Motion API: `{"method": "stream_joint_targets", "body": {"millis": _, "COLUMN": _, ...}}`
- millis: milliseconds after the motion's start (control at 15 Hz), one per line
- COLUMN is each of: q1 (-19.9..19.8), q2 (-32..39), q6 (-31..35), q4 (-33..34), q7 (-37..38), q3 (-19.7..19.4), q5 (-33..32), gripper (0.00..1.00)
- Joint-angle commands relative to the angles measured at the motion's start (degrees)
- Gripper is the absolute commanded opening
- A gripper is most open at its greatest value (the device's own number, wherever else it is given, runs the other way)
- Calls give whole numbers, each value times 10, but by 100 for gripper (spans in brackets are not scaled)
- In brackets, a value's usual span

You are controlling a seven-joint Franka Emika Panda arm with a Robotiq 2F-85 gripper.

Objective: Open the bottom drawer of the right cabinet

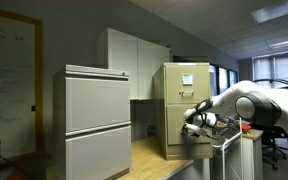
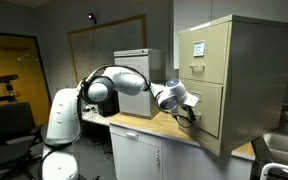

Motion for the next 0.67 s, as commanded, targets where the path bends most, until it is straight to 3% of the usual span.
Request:
{"method": "stream_joint_targets", "body": {"millis": 0, "q1": 27, "q2": -83, "q6": -11, "q4": -116, "q7": -35, "q3": -2, "q5": -28, "gripper": 11}}
{"method": "stream_joint_targets", "body": {"millis": 267, "q1": -6, "q2": -49, "q6": 14, "q4": -112, "q7": -77, "q3": 51, "q5": 56, "gripper": 12}}
{"method": "stream_joint_targets", "body": {"millis": 600, "q1": -17, "q2": -56, "q6": 36, "q4": -116, "q7": -104, "q3": 71, "q5": 89, "gripper": 11}}
